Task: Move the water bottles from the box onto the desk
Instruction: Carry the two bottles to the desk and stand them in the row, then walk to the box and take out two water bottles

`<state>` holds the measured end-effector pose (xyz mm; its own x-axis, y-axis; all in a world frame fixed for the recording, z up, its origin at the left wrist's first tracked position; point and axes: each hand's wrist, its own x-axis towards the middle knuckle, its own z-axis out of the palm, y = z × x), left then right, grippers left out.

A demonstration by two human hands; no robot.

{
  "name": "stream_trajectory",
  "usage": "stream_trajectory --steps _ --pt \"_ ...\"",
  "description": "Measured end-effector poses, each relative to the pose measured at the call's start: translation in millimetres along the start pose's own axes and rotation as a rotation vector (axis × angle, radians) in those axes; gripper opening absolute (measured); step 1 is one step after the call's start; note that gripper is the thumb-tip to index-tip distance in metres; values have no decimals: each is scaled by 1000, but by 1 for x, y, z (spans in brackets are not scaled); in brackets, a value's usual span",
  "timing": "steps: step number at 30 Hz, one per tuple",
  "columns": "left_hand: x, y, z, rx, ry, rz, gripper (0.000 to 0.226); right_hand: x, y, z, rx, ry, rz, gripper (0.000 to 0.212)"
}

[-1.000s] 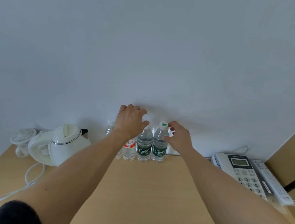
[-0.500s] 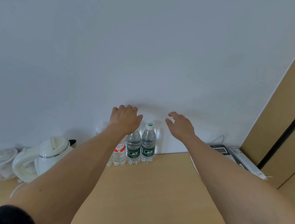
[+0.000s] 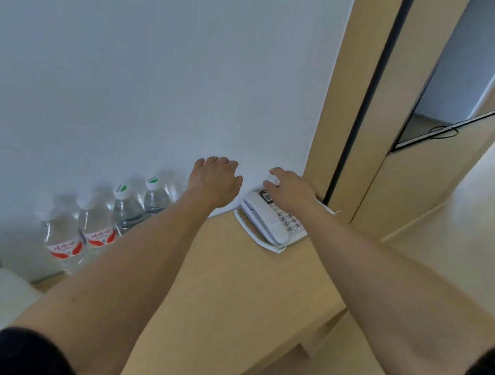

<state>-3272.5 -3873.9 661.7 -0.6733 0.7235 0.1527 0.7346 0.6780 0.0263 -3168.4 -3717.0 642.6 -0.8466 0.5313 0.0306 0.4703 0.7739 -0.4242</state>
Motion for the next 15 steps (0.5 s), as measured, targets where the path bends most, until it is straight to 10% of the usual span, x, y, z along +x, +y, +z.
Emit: stream_trajectory --steps 15 --pt "6 285 14 -15 -103 421 36 -139 240 -105 -60 121 438 53"
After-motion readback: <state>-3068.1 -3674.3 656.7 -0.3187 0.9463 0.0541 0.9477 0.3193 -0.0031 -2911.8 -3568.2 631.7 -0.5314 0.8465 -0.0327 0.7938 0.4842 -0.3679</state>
